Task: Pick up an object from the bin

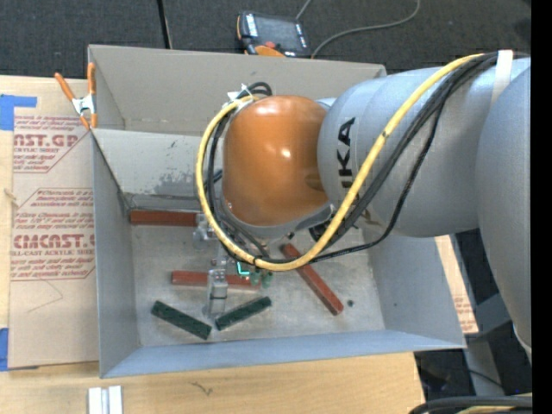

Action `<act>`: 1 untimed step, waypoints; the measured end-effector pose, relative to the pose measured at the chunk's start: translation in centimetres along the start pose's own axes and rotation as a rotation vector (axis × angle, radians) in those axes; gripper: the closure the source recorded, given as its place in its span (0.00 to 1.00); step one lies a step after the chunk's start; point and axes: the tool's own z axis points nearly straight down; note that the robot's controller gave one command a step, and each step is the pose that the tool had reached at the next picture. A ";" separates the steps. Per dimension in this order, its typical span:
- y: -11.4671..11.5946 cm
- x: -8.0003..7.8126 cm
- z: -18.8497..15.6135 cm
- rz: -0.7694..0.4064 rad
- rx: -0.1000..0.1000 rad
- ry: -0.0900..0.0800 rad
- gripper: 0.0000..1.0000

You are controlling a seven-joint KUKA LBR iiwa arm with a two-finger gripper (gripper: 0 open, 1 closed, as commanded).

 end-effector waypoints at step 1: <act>0.3 -1.4 13.5 -0.208 0.001 -0.004 0.00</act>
Offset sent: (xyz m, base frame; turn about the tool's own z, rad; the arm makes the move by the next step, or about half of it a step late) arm 0.0142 0.0029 -0.1316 -0.2066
